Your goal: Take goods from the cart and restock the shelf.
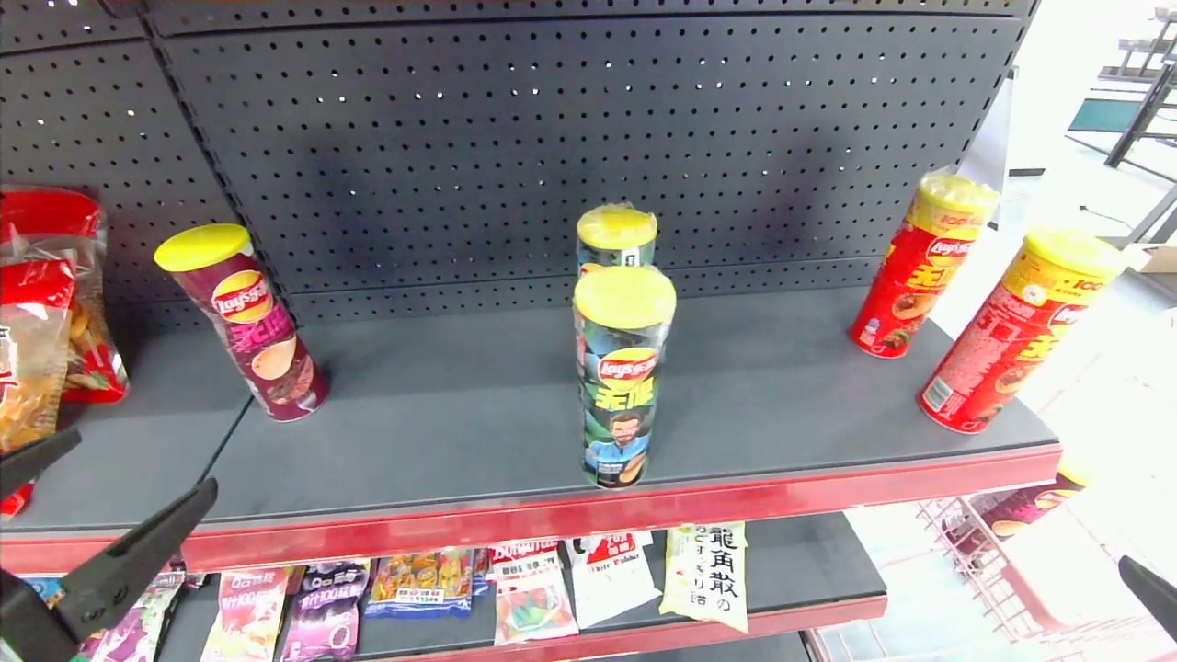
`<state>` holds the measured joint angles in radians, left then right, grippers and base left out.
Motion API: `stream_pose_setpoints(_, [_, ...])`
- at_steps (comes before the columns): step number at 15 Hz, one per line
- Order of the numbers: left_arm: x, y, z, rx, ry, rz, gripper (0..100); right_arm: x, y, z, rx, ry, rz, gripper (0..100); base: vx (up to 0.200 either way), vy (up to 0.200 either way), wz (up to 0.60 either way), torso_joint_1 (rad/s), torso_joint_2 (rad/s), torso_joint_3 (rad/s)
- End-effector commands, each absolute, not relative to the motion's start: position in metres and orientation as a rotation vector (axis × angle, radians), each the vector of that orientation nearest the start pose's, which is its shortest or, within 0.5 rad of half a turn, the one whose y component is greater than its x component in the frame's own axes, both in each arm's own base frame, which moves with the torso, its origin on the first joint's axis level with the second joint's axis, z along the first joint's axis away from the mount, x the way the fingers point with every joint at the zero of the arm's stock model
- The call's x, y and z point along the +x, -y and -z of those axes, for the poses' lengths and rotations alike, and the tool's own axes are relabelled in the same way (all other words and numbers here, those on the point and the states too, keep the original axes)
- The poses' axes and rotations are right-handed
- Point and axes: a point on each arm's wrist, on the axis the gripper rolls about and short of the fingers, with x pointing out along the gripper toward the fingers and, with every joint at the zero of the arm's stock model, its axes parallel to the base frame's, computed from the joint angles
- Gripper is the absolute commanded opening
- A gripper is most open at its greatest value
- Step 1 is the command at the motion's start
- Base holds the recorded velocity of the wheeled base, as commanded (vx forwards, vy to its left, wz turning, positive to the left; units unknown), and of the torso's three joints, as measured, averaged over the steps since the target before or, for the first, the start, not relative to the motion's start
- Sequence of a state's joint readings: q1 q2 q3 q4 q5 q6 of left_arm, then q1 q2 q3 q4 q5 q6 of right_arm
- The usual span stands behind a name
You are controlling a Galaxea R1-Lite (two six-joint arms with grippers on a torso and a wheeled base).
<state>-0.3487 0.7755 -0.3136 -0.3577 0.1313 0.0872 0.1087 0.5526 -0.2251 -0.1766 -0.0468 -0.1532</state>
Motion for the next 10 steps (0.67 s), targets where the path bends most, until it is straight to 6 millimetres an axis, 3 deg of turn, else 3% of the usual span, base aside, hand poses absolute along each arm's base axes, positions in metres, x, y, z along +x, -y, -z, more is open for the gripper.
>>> stream_pose_setpoints(1, [0.067,0.021,-0.188,0.110,-0.068,0.212,100,0.034,-0.003,-0.152,-0.181,-0.152,-0.074,100,0.000,-0.200,0.00,0.007,0.00,0.002])
stream_pose_setpoints(10, [0.028,0.006,-0.172,0.136,-0.095,0.196,100,0.034,-0.003,-0.150,-0.183,-0.161,-0.075,100,0.000,-0.200,0.00,0.004,0.00,0.003])
